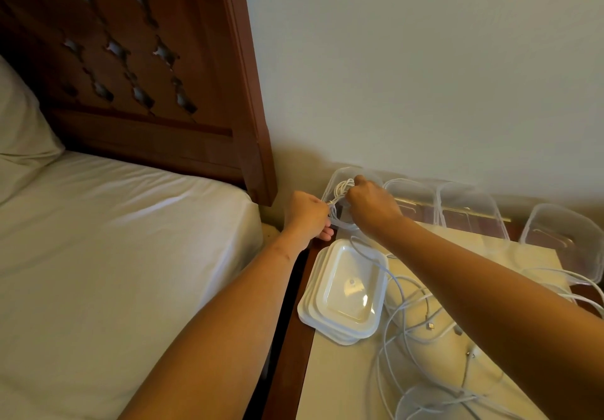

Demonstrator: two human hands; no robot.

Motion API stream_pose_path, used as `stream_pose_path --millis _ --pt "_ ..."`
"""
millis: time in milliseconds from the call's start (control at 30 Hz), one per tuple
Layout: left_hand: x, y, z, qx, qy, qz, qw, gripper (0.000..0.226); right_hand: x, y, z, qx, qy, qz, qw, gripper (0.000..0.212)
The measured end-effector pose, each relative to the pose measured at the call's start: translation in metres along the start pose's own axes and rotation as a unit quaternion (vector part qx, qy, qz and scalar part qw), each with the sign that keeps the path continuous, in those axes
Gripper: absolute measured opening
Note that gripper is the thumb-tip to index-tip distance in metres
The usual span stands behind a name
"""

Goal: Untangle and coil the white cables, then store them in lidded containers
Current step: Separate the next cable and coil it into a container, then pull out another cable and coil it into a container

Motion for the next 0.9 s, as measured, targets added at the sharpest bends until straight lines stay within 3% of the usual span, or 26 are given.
stream_pose_path --millis 200,300,367,433,467,533,567,633,733,900 --pt "-0.005 0.001 -0.009 0.0 0.01 0.037 0.999 0.018 -0.008 0.015 -0.022 -0.064 -0.022 0.049 0.997 0.034" --pt "-0.017 0.009 -0.024 -0.074 -0.098 0.175 0.977 0.02 -0.025 0.025 -0.062 -0.098 -0.089 0.176 0.975 0.011" --pt "-0.03 0.008 -0.048 -0.091 -0.232 0.225 0.942 0.025 -0.035 0.015 -0.1 -0.079 -0.131 0.234 0.96 0.016" --pt "-0.04 -0.004 -0.074 0.0 -0.334 0.266 0.904 0.026 -0.038 0.0 -0.136 -0.047 -0.159 0.232 0.958 0.021" --pt "-0.041 -0.013 -0.085 0.062 -0.352 0.324 0.876 0.029 -0.039 -0.007 -0.151 -0.028 -0.17 0.22 0.96 0.026" --pt "-0.04 -0.03 -0.099 0.137 -0.356 0.488 0.785 0.037 -0.04 -0.019 -0.168 -0.002 -0.179 0.218 0.959 0.028" --pt "-0.039 -0.035 -0.104 0.145 -0.359 0.548 0.742 0.037 -0.042 -0.022 -0.174 -0.005 -0.177 0.228 0.957 0.024" --pt "-0.039 -0.04 -0.108 0.131 -0.368 0.593 0.704 0.03 -0.044 -0.024 -0.18 -0.034 -0.18 0.258 0.949 0.016" --pt "-0.038 -0.041 -0.103 0.099 -0.388 0.575 0.713 0.025 -0.047 -0.02 -0.187 -0.09 -0.192 0.294 0.932 0.011" --pt "-0.044 -0.039 -0.1 0.045 -0.418 0.491 0.763 0.025 -0.053 -0.005 -0.199 -0.152 -0.192 0.361 0.9 0.008"
Point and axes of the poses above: each hand's wrist, its own z-axis towards the middle knuckle, its own y-axis out of the back of the hand, x = y × z, the point moved 4 cm from there along z, towards the middle knuckle, and after that the axes turned 1 degree about x, right-handed, at the moved point
